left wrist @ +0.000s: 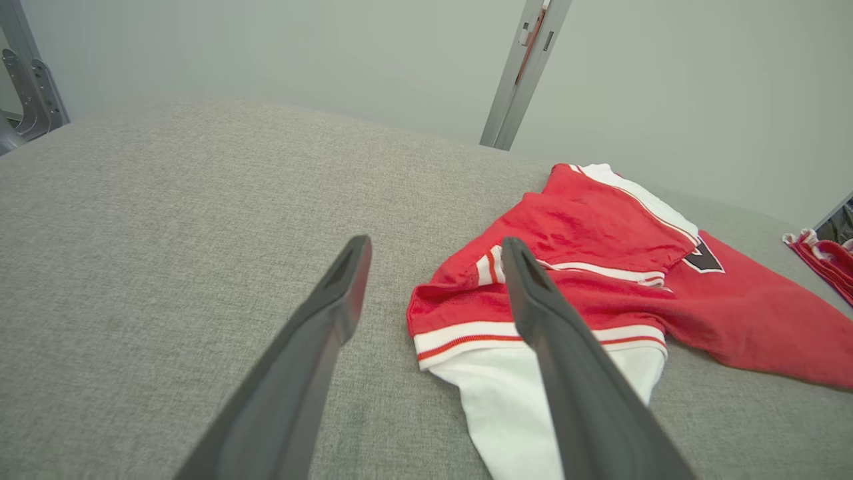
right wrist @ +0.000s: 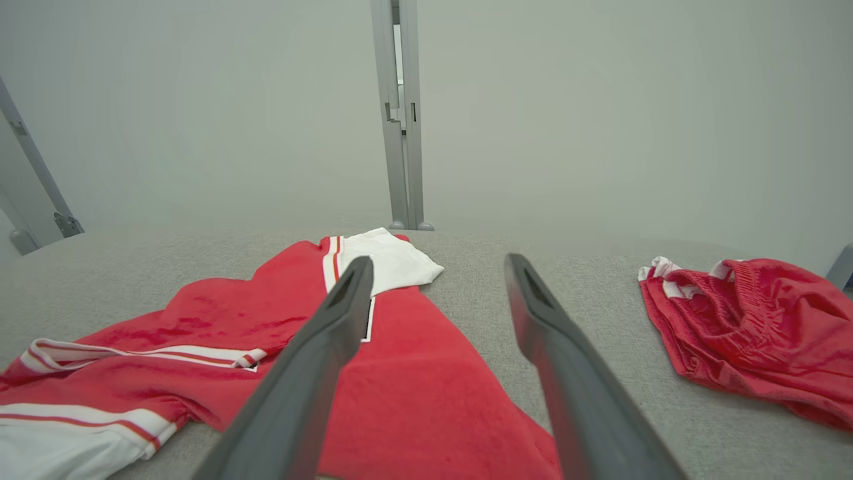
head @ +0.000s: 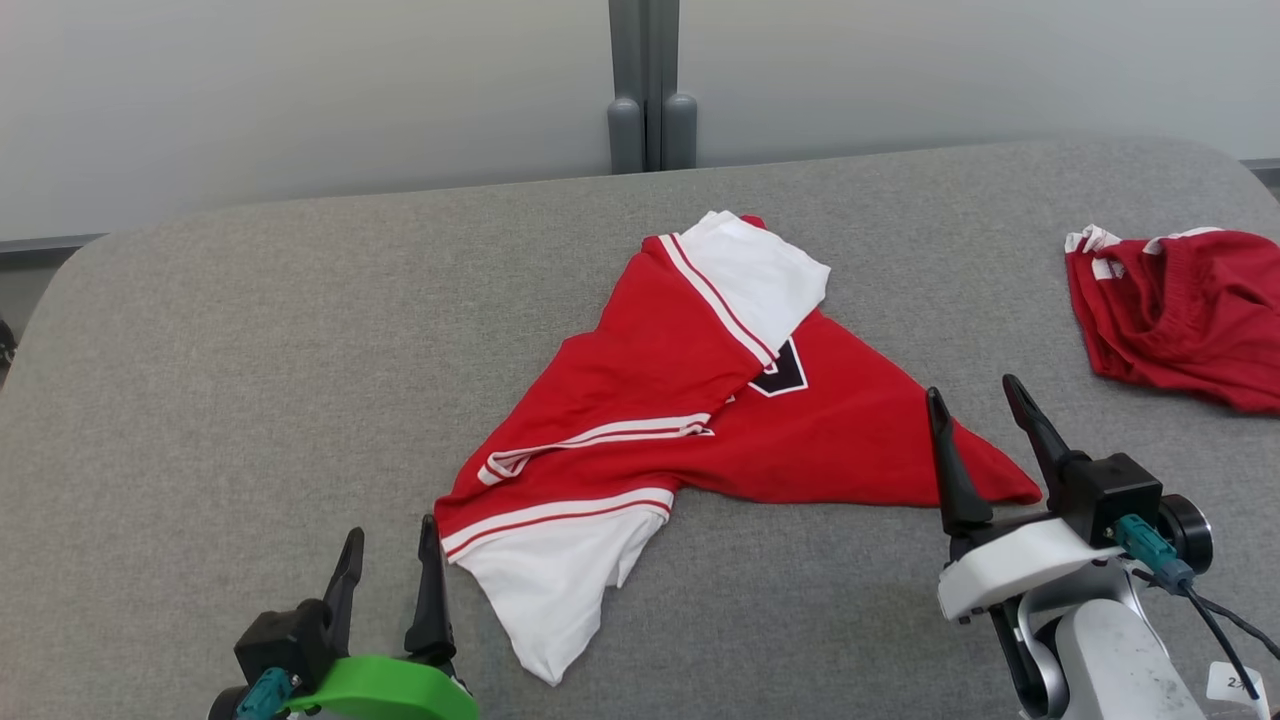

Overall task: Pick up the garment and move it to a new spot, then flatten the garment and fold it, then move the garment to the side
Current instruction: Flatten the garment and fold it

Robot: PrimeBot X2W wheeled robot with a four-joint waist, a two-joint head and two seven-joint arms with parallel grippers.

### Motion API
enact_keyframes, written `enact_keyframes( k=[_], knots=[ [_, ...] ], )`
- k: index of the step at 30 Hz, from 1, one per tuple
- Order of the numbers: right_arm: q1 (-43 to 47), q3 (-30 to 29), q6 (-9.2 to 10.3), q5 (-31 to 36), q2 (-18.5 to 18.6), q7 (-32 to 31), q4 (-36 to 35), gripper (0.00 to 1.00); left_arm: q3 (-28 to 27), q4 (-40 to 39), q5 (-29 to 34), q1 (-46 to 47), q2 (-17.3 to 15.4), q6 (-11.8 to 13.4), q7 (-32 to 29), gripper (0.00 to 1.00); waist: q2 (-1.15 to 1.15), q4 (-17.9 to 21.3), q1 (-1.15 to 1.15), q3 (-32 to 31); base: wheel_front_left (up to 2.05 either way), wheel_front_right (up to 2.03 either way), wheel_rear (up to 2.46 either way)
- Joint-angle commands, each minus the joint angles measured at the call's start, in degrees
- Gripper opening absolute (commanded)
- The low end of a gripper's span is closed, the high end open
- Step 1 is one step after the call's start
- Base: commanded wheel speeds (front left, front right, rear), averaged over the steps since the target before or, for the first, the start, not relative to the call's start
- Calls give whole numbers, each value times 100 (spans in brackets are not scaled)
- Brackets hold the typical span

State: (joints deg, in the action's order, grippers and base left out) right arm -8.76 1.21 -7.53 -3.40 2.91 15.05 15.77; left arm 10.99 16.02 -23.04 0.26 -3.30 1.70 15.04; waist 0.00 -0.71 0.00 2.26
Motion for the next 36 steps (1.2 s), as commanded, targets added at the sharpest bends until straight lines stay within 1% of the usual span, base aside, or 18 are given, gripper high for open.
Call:
enact_keyframes(
  k=[1, 8, 12, 14, 19, 21, 27, 31, 32, 33, 34, 35, 36],
  knots=[
    [41, 17, 9, -37, 3, 18, -25, 100, -19, -23, 60, -76, -1, -8, 16, 100, 0, 4, 0, 3, 0, 0, 0],
    [30, 58, 9, -78, 1, 18, -26, 100, -6, -87, 84, -93, 23, 6, 17, 100, 0, 18, 0, -16, 0, 0, 0],
    [44, 44, 9, -75, 1, 18, -23, 100, 149, 84, 123, -160, 27, -29, -62, 100, 0, 26, 0, -8, 0, 0, 0],
    [46, 16, 9, -54, 1, 18, -19, 100, 271, 178, 85, -175, 29, -54, -269, 100, 0, 24, 0, 9, 0, 0, 0],
    [62, -13, 9, -54, 0, 18, 11, 100, 580, 259, -112, -317, 29, -131, -1081, 100, 0, 27, 0, 44, 0, 0, 0],
    [64, -18, 9, -56, 0, 18, 24, 100, 642, 223, -204, -376, 29, -82, -1334, 100, 0, 30, 0, 53, 0, 0, 0],
    [63, -58, 9, -63, 2, 18, 89, 100, 796, 85, -448, -529, 32, -57, -1930, 100, 0, 72, 0, 71, 0, 0, 0],
    [64, -146, 9, -14, 2, 18, 170, 100, 886, -3, -608, -582, 32, -71, -2135, 100, 0, 116, 0, 91, 0, 0, 0],
    [63, -177, 9, -2, 3, 18, 201, 100, 902, -1, -643, -580, 32, -64, -2149, 98, 0, 125, 0, 94, 0, 0, 0],
    [75, -219, 9, 5, 3, 17, 266, 100, 920, 20, -681, -570, 32, -63, -2187, 85, 0, 137, 0, 97, 0, 0, 0],
    [81, -275, 9, 10, 3, 18, 329, 100, 941, 49, -713, -556, 32, -74, -2208, 63, 0, 146, 0, 100, 0, 0, 0],
    [83, -354, 9, 35, 4, 18, 430, 100, 951, 69, -762, -523, 32, -87, -2208, 47, 0, 155, 0, 104, 0, 0, 0],
    [84, -432, 9, 55, 4, 18, 546, 100, 958, 94, -786, -491, 33, -83, -2193, 37, 0, 162, 0, 108, 0, 0, 0]
  ],
)
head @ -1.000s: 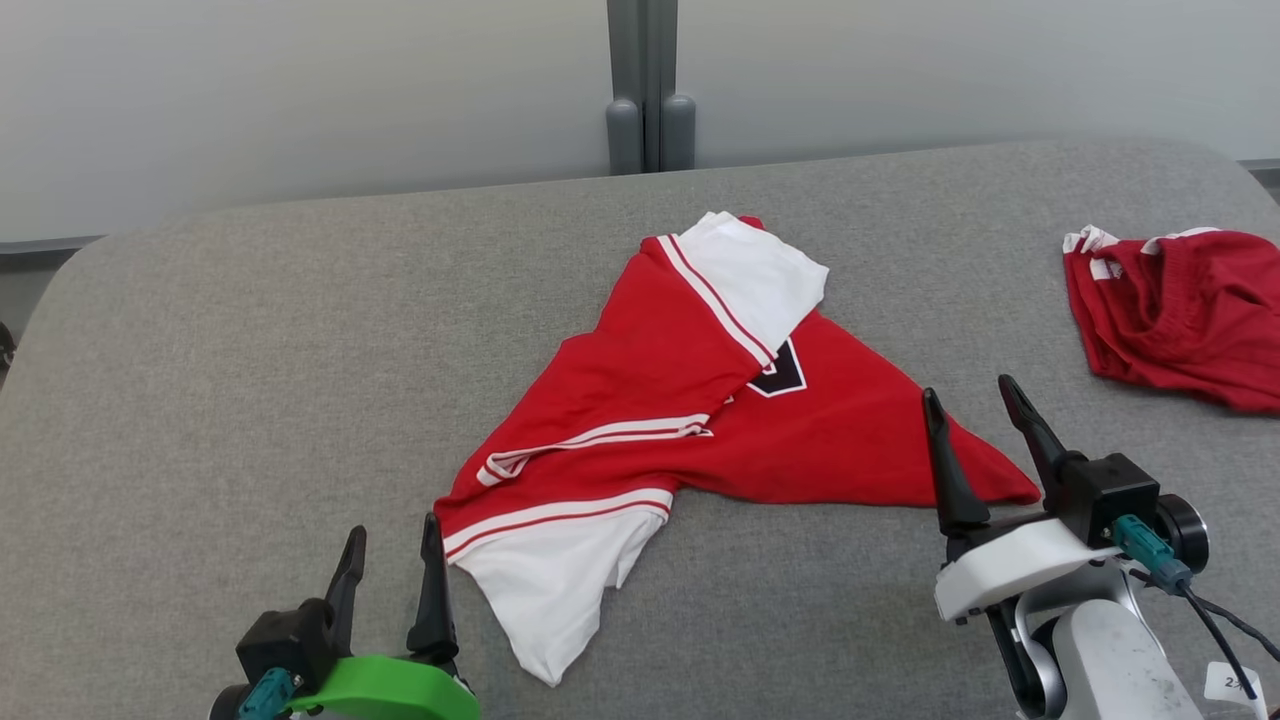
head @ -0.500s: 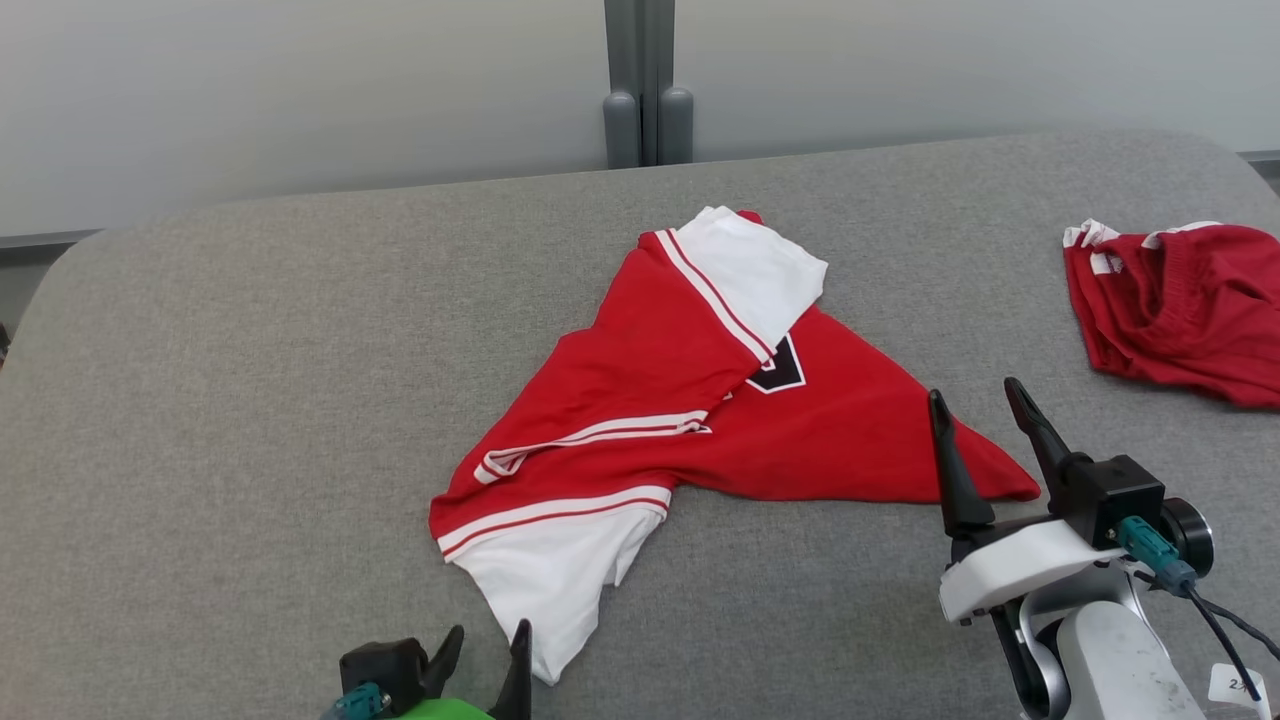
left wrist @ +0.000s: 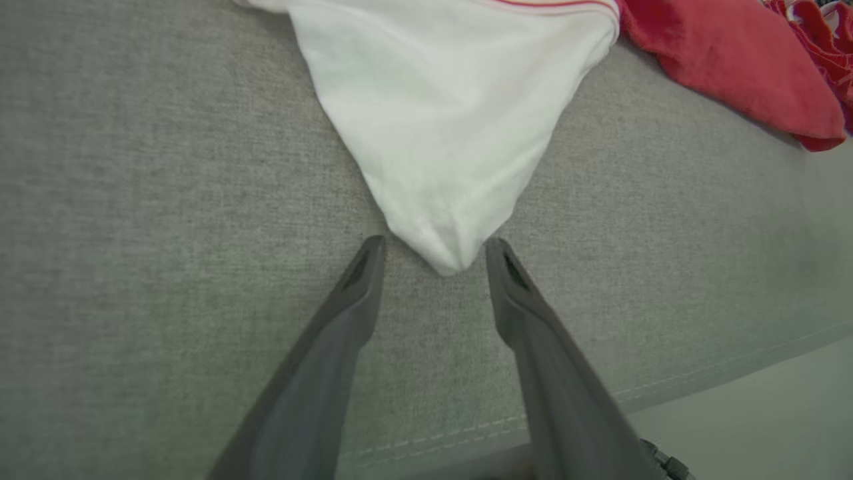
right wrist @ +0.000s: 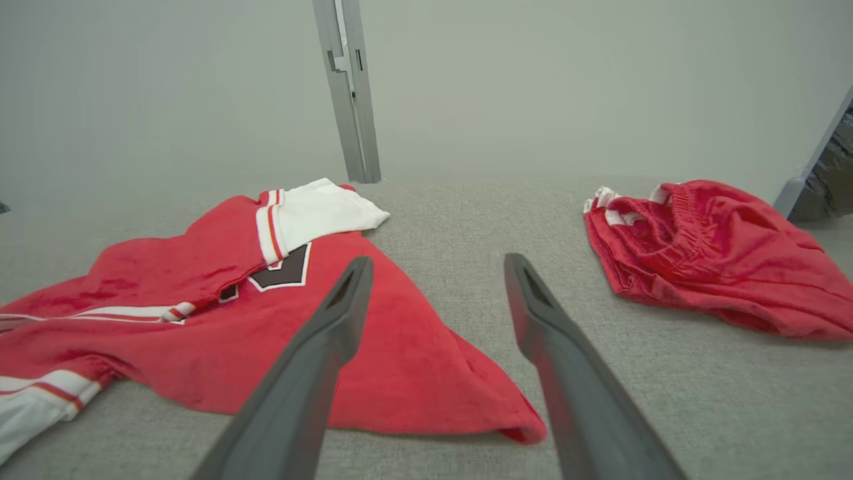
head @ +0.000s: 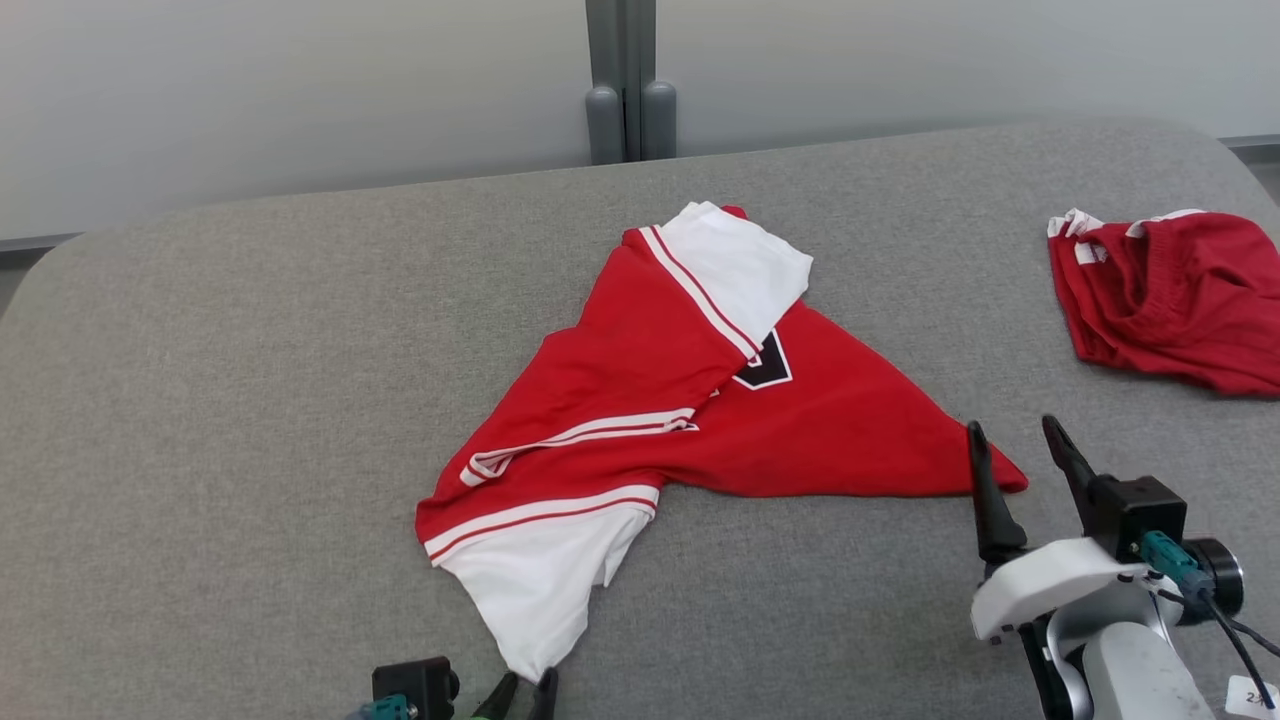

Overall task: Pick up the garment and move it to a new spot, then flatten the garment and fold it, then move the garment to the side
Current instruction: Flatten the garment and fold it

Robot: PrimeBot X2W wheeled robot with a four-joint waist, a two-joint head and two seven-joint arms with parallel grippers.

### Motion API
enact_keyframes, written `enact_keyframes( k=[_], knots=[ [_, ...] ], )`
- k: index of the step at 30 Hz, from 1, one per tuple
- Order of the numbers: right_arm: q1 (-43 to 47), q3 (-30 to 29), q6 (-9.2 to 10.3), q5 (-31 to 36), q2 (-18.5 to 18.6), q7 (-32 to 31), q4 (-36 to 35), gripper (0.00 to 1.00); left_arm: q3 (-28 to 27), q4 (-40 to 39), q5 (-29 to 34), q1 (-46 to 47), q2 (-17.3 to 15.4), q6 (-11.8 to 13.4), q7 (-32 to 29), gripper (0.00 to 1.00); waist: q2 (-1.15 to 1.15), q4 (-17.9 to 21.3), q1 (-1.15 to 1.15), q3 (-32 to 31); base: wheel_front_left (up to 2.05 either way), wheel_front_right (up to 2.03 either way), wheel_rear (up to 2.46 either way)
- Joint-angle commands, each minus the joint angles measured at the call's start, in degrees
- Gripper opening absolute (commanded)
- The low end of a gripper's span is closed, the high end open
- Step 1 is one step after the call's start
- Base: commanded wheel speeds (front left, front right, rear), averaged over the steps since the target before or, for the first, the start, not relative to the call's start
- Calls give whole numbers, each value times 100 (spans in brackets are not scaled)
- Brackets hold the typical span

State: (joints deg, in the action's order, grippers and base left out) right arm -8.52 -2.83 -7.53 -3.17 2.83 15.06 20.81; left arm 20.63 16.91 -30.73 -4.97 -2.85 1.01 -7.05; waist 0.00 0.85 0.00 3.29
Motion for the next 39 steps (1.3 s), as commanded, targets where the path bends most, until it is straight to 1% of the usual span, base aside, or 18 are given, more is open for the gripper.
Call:
enact_keyframes(
  k=[1, 2, 3, 12, 17, 20, 23, 24, 25, 26, 28, 33, 34, 35, 36, 37, 39],
  knots=[
    [43, -128, 9, 64, 12, 17, 205, 100, 8, 37, -40, 72, -13, -17, 47, 25, 0, 14, 0, 9, 0, 0, 0],
    [11, -206, 9, 92, 10, 17, 326, 100, 11, 54, -71, 105, -12, -28, 77, 8, 0, 17, 0, 13, 0, 0, 0],
    [-42, -342, 9, 140, 13, 17, 500, 100, 16, 75, -122, 128, -12, -43, 126, 0, 0, 19, 0, 23, 0, 0, 0],
    [-745, -1192, 9, 591, 10, -37, 1862, 100, 132, 178, -265, 306, -13, -99, 422, 0, 0, -77, 0, 105, 0, 0, 0],
    [-1210, -1265, 9, 707, 12, -125, 2551, 100, 188, 230, -280, 392, -13, -93, 466, 0, 0, -151, 0, 186, 0, 0, 0],
    [-1473, -1252, 9, 776, 13, -314, 3046, 100, 228, 263, -274, 446, -13, -109, 491, 0, 0, -197, 0, 235, 0, 0, 0],
    [-1631, -1243, 9, 789, 11, -441, 3383, 100, 242, 249, -264, 490, -14, -100, 533, 0, 0, -236, 0, 259, 0, 0, 0],
    [-1679, -1254, 9, 717, 12, -495, 3541, 96, 248, 240, -254, 498, -14, -90, 560, 0, 0, -252, 0, 264, 0, 0, 0],
    [-1706, -1238, 9, 661, 8, -507, 3638, 84, 249, 230, -248, 506, -14, -86, 576, 0, 0, -264, 0, 263, 0, 0, 0],
    [-1730, -1213, 9, 610, 5, -503, 3743, 52, 246, 213, -244, 522, -15, -77, 584, 0, 0, -275, 0, 259, 0, 0, 0],
    [-1714, -1198, 9, 551, 5, -477, 3870, 44, 247, 183, -239, 536, -23, -60, 610, 0, 0, -291, 0, 240, 0, 0, 0],
    [-1603, -1077, 9, 317, 3, -388, 4067, 40, 227, 105, -271, 495, -55, -37, 627, 0, 0, -270, 0, 192, 0, 0, 0],
    [-1593, -1004, 9, 251, 3, -385, 4111, 35, 220, 88, -281, 479, -66, -21, 627, 0, 0, -249, 0, 187, 0, 0, 0],
    [-1602, -941, 9, 183, 2, -377, 4147, 26, 211, 73, -290, 470, -71, -13, 638, 0, 0, -231, 0, 183, 0, 0, 0],
    [-1620, -871, 10, 120, 0, -365, 4181, 2, 199, 52, -293, 468, -78, -10, 670, 0, 0, -209, 0, 178, 0, 0, 0],
    [-1639, -812, 10, 58, 2, -335, 4188, 0, 180, 31, -303, 477, -81, -7, 696, 0, 0, -194, 0, 173, 0, 0, 0],
    [-1708, -681, 10, -83, 7, -273, 4168, 0, 144, -5, -317, 512, -86, -3, 763, 0, 0, -163, 0, 162, 0, 0, 0]
  ],
)
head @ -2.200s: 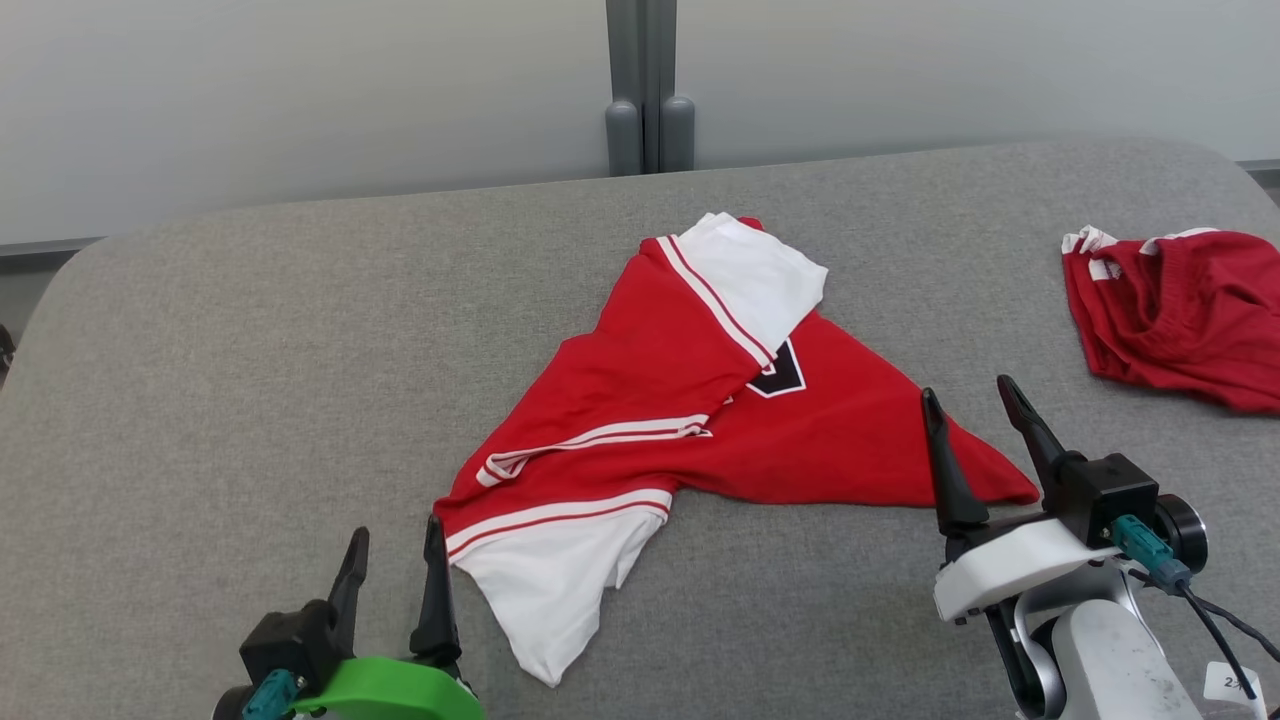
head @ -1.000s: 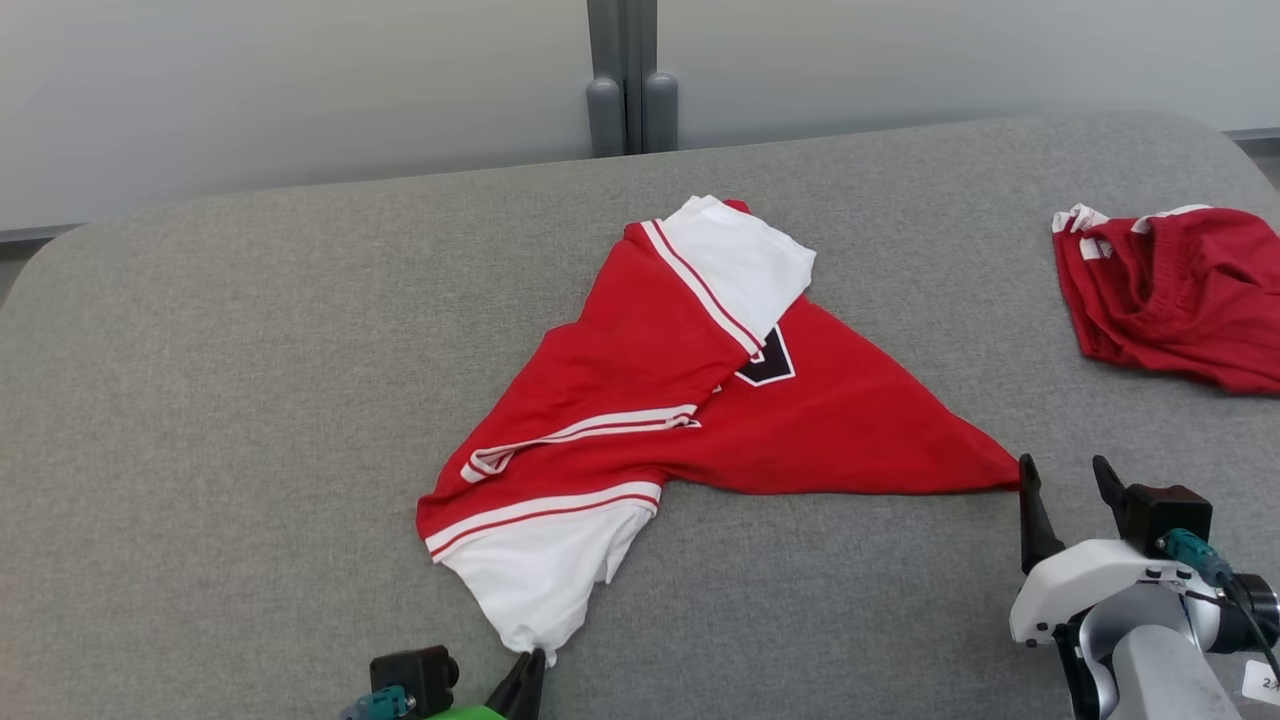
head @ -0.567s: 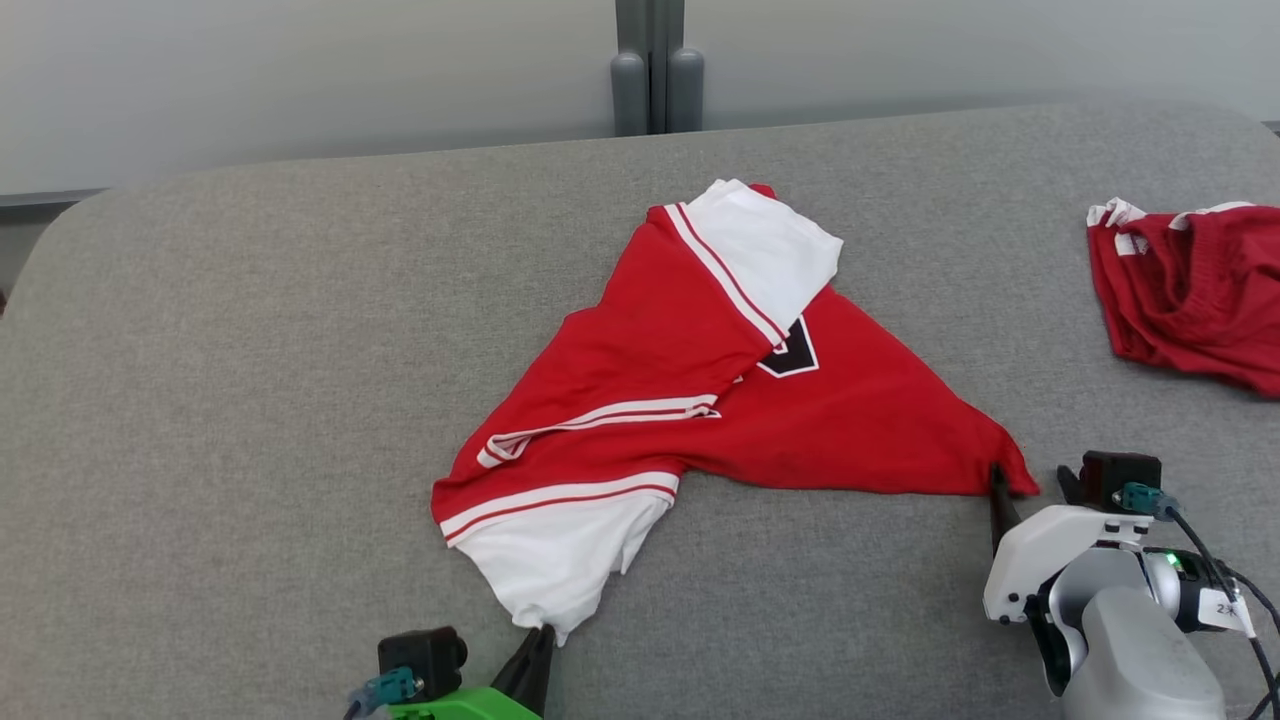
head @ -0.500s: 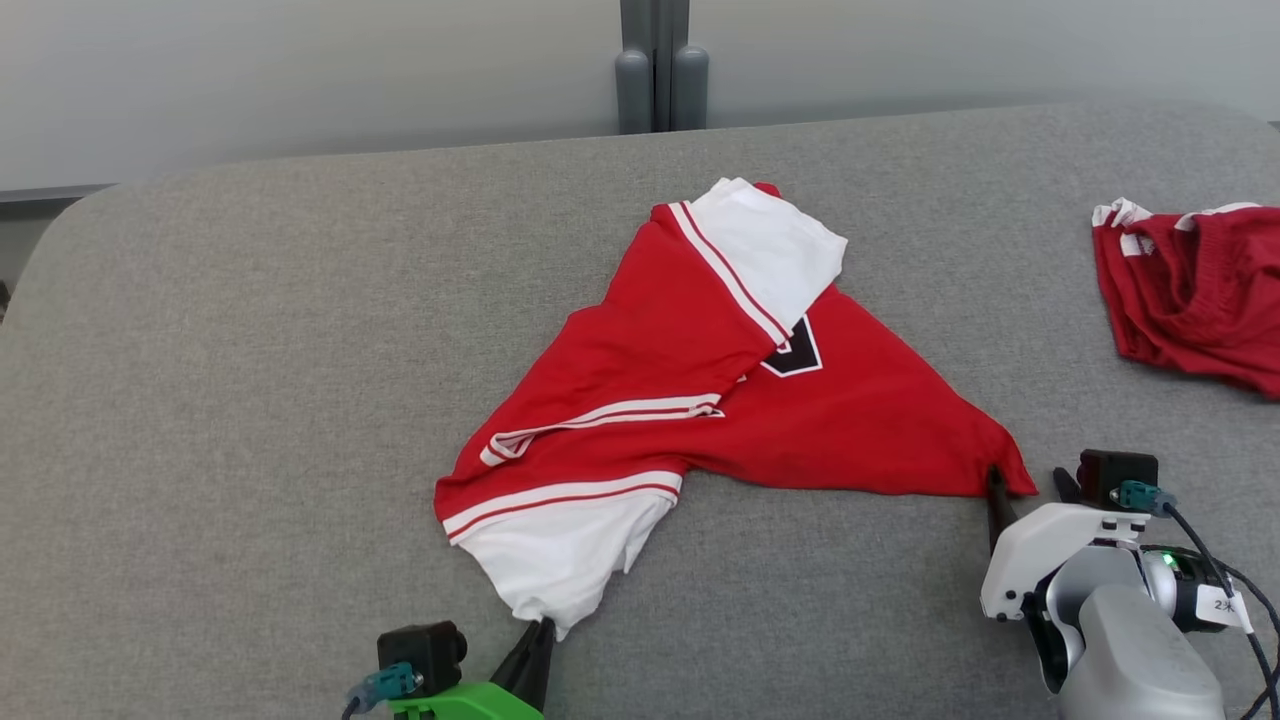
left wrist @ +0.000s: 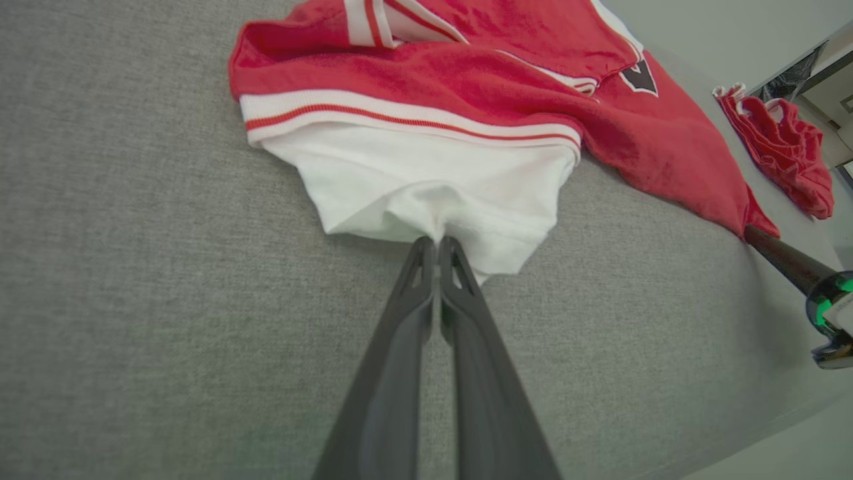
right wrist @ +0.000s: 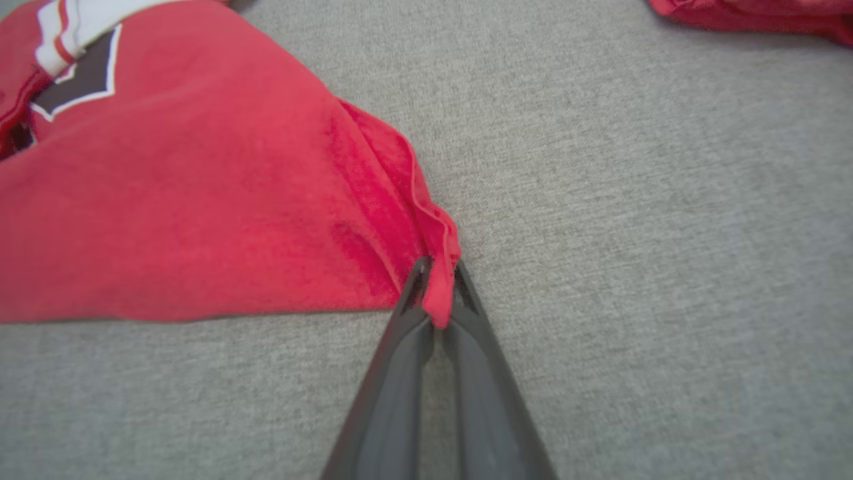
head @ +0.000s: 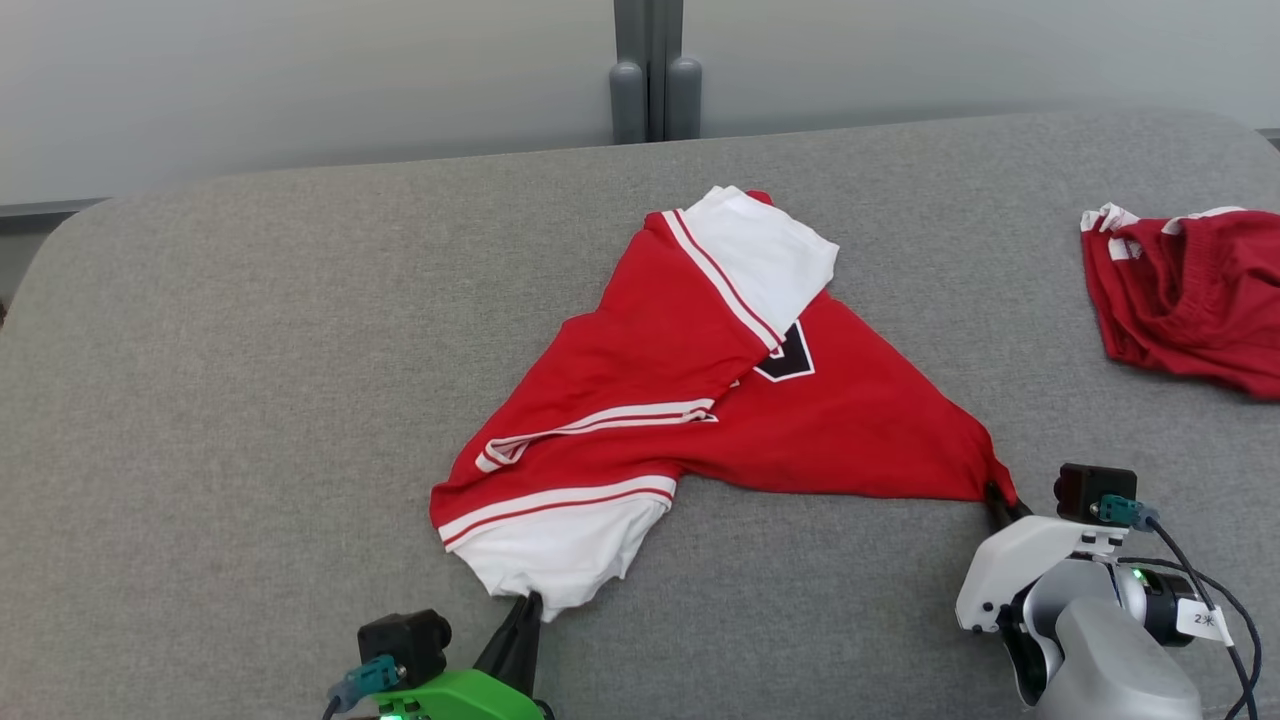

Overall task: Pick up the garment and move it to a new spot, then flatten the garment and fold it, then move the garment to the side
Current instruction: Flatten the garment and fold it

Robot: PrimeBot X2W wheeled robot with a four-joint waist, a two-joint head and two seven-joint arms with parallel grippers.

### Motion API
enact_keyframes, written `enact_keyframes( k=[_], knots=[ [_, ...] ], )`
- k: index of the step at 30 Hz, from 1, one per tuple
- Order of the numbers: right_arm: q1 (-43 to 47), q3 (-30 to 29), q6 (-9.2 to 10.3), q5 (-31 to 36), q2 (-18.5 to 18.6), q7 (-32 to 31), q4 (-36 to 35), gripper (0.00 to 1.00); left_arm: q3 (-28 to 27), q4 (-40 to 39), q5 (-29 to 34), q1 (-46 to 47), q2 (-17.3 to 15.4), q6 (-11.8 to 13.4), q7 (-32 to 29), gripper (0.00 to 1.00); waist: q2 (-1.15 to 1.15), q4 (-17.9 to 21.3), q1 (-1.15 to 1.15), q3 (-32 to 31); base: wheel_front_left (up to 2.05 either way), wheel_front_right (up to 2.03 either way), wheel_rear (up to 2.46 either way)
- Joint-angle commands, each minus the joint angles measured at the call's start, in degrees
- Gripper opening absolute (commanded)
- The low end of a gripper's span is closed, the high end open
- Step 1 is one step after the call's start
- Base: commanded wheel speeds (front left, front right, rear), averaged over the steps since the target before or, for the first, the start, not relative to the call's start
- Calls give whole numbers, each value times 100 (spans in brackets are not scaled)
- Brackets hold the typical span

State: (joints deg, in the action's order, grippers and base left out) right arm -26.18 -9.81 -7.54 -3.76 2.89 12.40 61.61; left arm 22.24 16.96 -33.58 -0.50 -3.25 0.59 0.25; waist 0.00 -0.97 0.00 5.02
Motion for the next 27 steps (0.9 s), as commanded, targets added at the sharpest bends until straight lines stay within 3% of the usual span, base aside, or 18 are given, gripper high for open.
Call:
enact_keyframes(
  k=[1, 11, 20, 27],
  knots=[
    [15, 93, 11, -128, -3, 29, 55, 0, -41, -25, -50, 93, -55, 40, 42, 0, 0, 32, 0, -18, 0, 0, 0],
    [-56, 856, 10, -1199, 6, 212, -783, 0, -366, -602, 109, 807, -355, 43, 350, 0, 0, 101, 0, -261, 0, 0, 0],
    [149, 1070, 10, -1758, 164, -5, -2955, 0, -680, -2009, 439, 2024, -982, 87, 46, 0, 0, 205, 0, -582, 0, 0, 0],
    [508, 671, 9, -1638, 290, -625, -5500, 0, -762, -3227, 707, 2820, -1322, 117, -351, 0, 0, 309, 0, -664, 0, 0, 0]
  ],
)
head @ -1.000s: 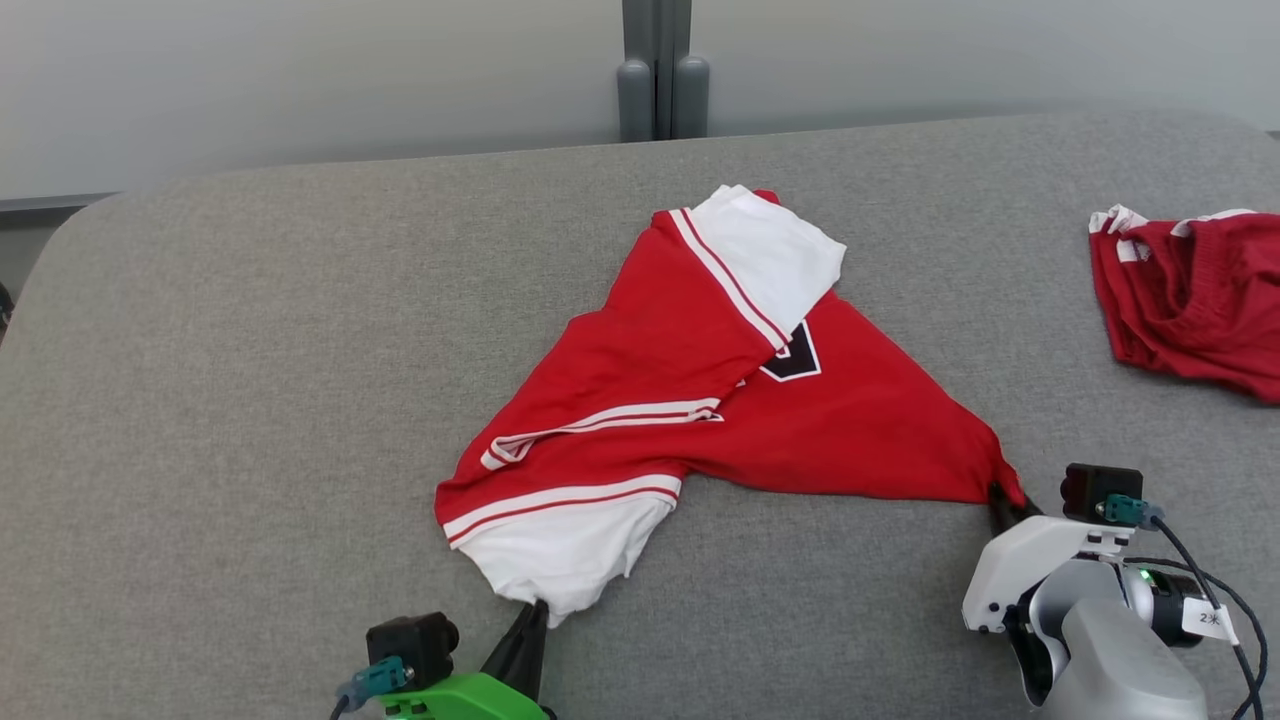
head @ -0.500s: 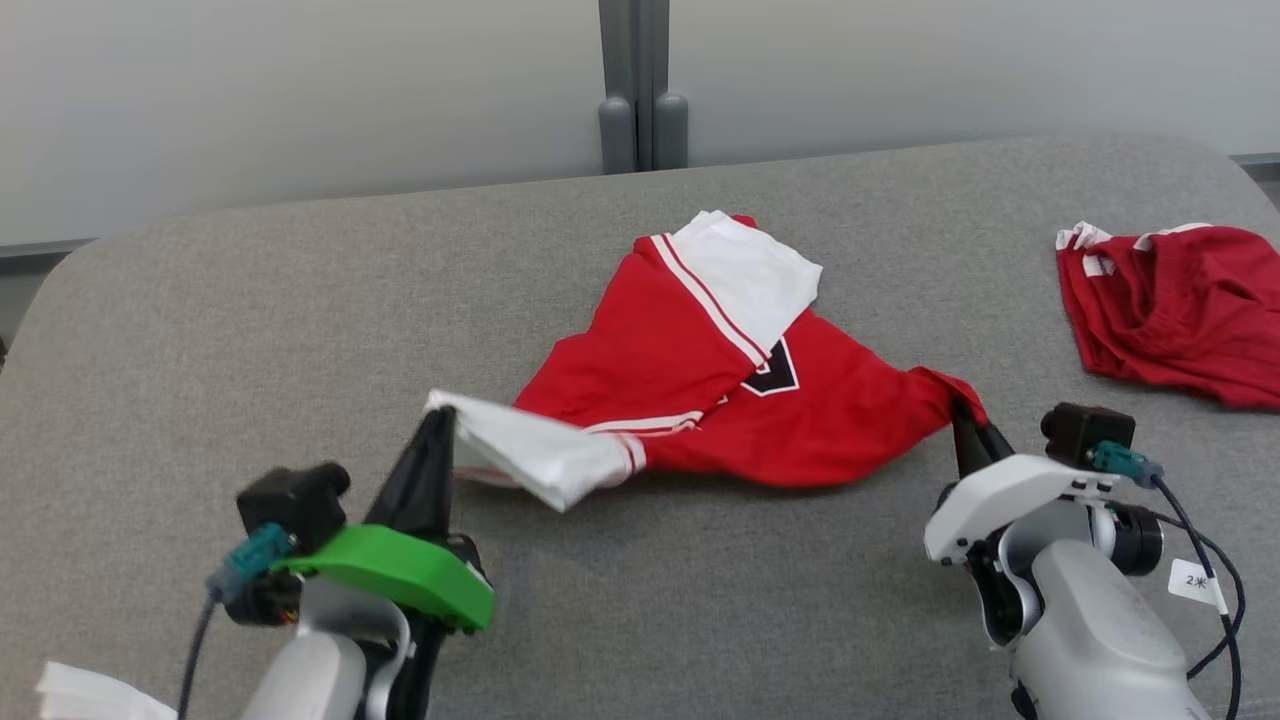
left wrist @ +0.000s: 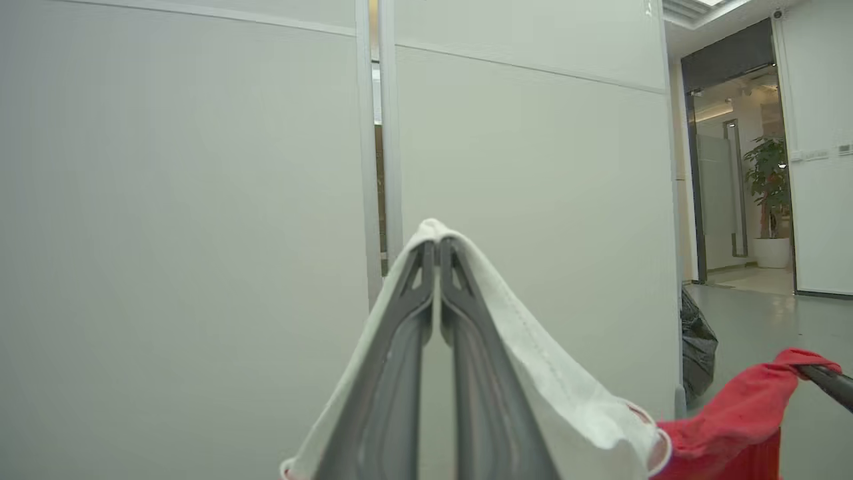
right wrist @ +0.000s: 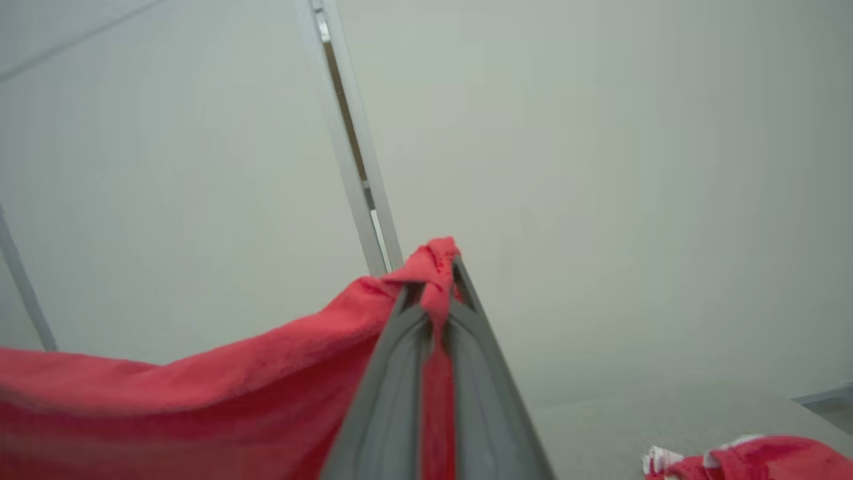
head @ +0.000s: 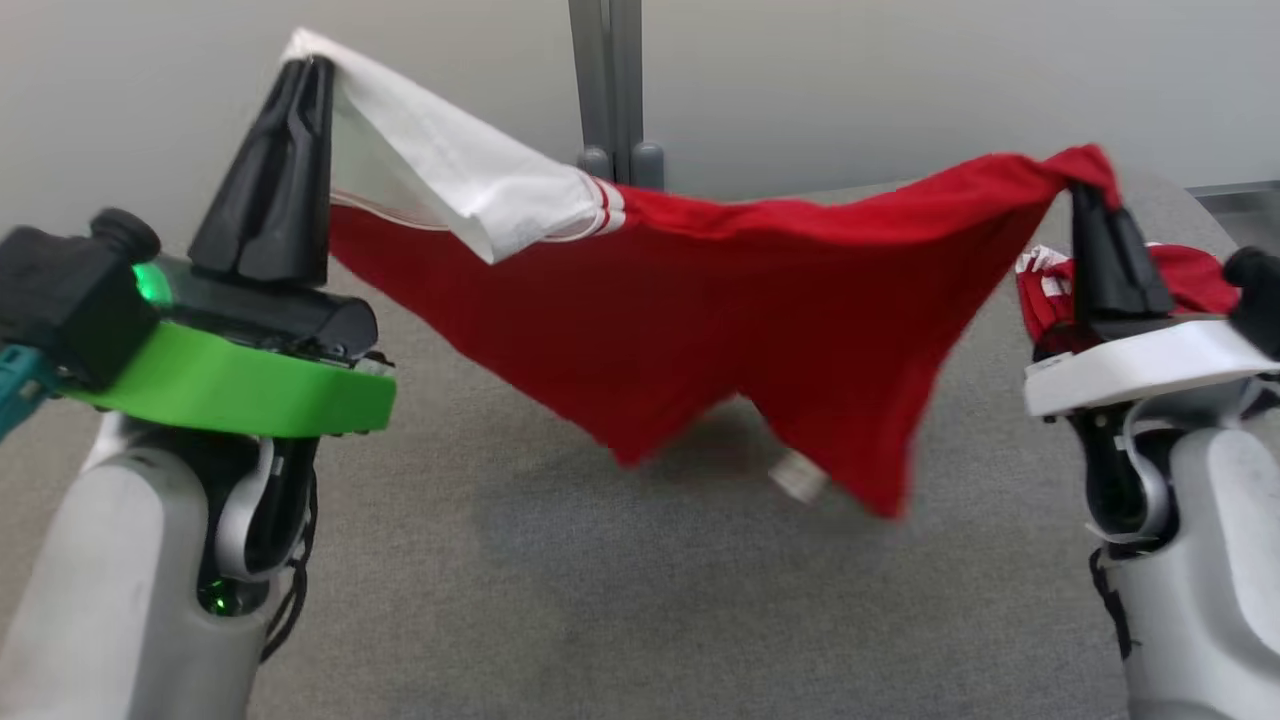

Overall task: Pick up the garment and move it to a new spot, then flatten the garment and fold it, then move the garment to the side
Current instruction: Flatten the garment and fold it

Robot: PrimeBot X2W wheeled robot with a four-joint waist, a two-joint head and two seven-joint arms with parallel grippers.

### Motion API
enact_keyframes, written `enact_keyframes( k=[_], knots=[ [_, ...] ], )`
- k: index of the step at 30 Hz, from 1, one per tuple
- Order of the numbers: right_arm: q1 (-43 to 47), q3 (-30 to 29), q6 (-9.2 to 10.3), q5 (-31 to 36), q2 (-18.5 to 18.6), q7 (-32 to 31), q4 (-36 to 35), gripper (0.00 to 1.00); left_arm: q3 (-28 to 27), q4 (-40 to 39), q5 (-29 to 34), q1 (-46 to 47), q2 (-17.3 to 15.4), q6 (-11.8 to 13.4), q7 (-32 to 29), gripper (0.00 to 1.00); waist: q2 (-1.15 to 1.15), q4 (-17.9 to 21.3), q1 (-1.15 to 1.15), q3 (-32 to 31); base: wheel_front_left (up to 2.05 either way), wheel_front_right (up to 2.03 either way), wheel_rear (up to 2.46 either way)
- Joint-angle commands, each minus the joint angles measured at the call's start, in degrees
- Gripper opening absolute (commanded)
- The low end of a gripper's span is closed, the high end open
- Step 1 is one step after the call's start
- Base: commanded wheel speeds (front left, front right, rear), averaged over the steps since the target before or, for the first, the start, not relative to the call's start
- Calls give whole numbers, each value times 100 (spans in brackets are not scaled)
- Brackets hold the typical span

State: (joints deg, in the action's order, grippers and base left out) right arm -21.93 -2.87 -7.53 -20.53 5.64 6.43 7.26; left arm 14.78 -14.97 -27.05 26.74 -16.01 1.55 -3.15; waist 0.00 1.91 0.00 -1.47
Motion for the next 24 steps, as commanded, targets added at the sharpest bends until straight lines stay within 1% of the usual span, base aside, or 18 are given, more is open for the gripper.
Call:
enact_keyframes(
  k=[1, 4, 8, 10, 14, 17, 19, 22, 24],
  knots=[
    [146, -89, 8, 82, 7, -138, -420, 0, -33, -188, 94, 194, -86, 27, -63, 0, 0, 35, 0, -18, 0, 0, 0],
    [353, -328, 8, 232, -40, -527, -1598, 0, -60, -695, 180, 536, -199, 38, -271, 0, 0, 76, 0, -14, 0, 0, 0],
    [528, -514, 8, 341, -99, -978, -2888, 0, -71, -1142, 234, 960, -313, 23, -559, 0, 0, 134, 0, 32, 0, 0, 0],
    [560, -552, 8, 378, -126, -1163, -3393, 0, -94, -1286, 257, 1152, -367, 21, -688, 0, 0, 179, 0, 65, 0, 0, 0],
    [579, -608, 8, 458, -170, -1494, -4064, 0, -121, -1394, 220, 1438, -447, 8, -932, 0, 0, 252, 0, 207, 0, 0, 0],
    [566, -522, 8, 460, -180, -1743, -4167, 0, -119, -1277, 154, 1592, -469, 1, -1099, 0, 0, 273, 0, 429, 0, 0, 0],
    [430, -432, 8, 423, -183, -1851, -4039, 0, -116, -1109, 122, 1702, -479, -11, -1170, 0, 0, 281, 0, 665, 0, 0, 0],
    [7, -276, 8, 174, -207, -1899, -3538, 0, -147, -634, 91, 1970, -518, -65, -1204, 0, 0, 295, 0, 1092, 0, 0, 0],
    [-482, -172, 8, 124, -207, -1901, -3021, 0, -207, -187, 130, 2314, -561, -107, -1190, 0, 0, 307, 0, 1402, 0, 0, 0]
  ],
)
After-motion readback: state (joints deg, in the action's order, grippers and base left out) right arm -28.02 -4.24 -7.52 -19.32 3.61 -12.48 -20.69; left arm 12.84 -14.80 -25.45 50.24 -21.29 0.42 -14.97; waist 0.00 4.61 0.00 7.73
